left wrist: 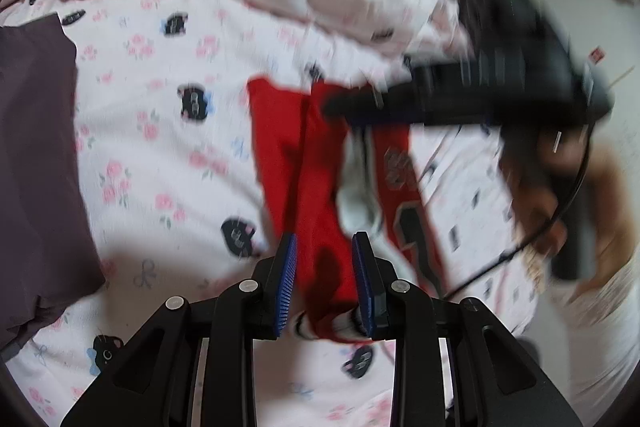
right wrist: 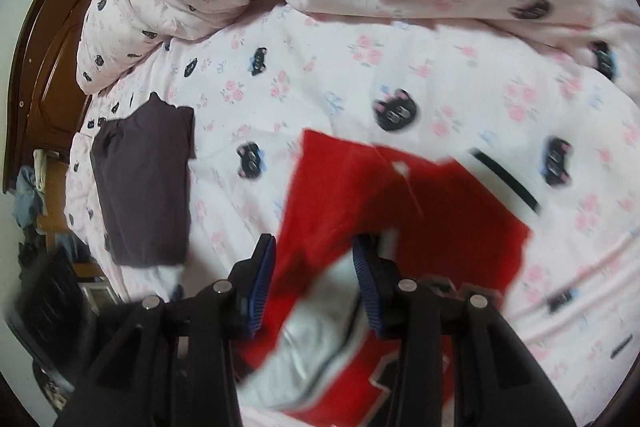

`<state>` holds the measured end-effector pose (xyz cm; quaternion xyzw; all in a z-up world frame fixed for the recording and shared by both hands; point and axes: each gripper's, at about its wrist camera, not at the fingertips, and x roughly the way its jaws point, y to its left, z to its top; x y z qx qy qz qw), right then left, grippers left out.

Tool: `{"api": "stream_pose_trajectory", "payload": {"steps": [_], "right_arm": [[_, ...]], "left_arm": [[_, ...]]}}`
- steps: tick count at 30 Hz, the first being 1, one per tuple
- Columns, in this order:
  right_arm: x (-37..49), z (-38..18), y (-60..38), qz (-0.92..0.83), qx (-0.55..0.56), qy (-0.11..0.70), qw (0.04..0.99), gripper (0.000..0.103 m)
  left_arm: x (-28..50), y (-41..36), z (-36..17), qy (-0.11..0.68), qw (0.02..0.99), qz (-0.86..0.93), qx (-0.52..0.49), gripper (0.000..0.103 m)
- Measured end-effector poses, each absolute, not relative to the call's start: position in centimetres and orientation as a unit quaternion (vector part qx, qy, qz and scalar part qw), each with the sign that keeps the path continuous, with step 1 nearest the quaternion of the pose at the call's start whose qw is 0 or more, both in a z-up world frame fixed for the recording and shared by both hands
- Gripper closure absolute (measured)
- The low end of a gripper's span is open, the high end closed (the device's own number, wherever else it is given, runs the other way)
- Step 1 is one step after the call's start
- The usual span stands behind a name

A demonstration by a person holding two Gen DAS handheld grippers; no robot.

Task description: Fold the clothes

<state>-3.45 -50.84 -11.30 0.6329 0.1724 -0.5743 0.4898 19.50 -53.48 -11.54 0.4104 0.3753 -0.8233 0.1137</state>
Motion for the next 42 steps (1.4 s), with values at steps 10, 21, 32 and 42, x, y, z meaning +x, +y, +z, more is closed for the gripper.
{"api": "stream_pose_trajectory", "payload": {"steps": [10, 21, 32, 42], "right_arm": [[-3.5, -9.4, -53.8, -0.581, 0.607, 0.143, 0.523, 0.061], [-4.9, -9.3, -45.1, -0.611, 0.585, 0.131, 0.517, 0.059], [0.4, -9.0, -37.2, -0.616, 0.528, 0.171, 0.558, 0.058], [4.8, -10.4, -33.2, -0.659, 0.44, 0.231, 0.564, 0.06]], "left_arm": [[19.5, -52.7, -12.9, 0.363, 0.111, -0.809, 0.448, 0.078], [20.3, -52.5, -11.0, 0.359, 0.118, -0.833, 0.404, 0.078], [19.0, -50.1, -9.2, 0.361, 0.053, -0.853, 0.372, 0.078], [18.3, -47.7, -8.9, 0.36, 0.002, -0.86, 0.363, 0.078]]}}
